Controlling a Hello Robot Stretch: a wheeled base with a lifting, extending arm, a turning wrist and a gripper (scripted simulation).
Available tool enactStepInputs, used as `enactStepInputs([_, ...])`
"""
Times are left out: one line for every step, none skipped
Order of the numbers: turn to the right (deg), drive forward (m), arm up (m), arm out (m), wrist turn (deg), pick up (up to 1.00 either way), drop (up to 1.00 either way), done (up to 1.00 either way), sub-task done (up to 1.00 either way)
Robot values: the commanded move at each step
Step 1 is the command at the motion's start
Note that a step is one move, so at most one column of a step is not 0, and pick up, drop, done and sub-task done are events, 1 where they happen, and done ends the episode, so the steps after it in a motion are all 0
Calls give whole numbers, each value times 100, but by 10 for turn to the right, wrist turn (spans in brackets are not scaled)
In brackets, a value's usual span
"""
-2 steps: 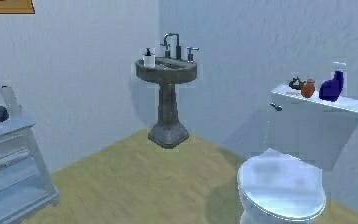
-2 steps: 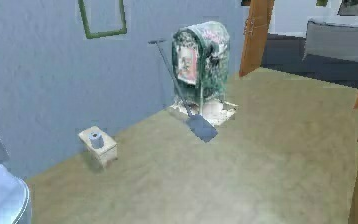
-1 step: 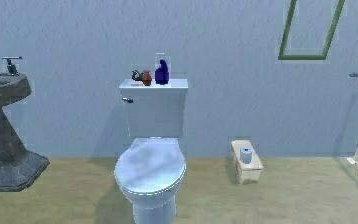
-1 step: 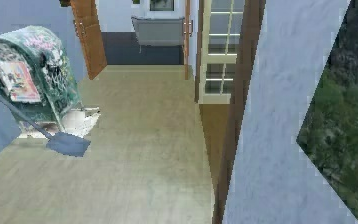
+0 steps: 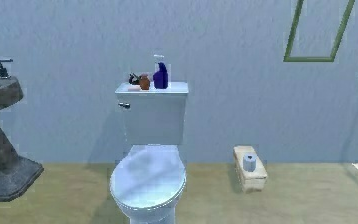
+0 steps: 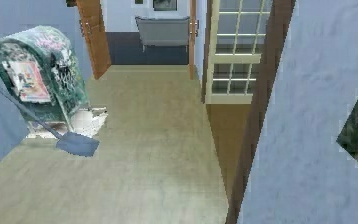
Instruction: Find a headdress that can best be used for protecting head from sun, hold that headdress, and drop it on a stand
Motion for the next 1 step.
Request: enactStepInputs([-450,0,0,0,0,0,0,0,0])
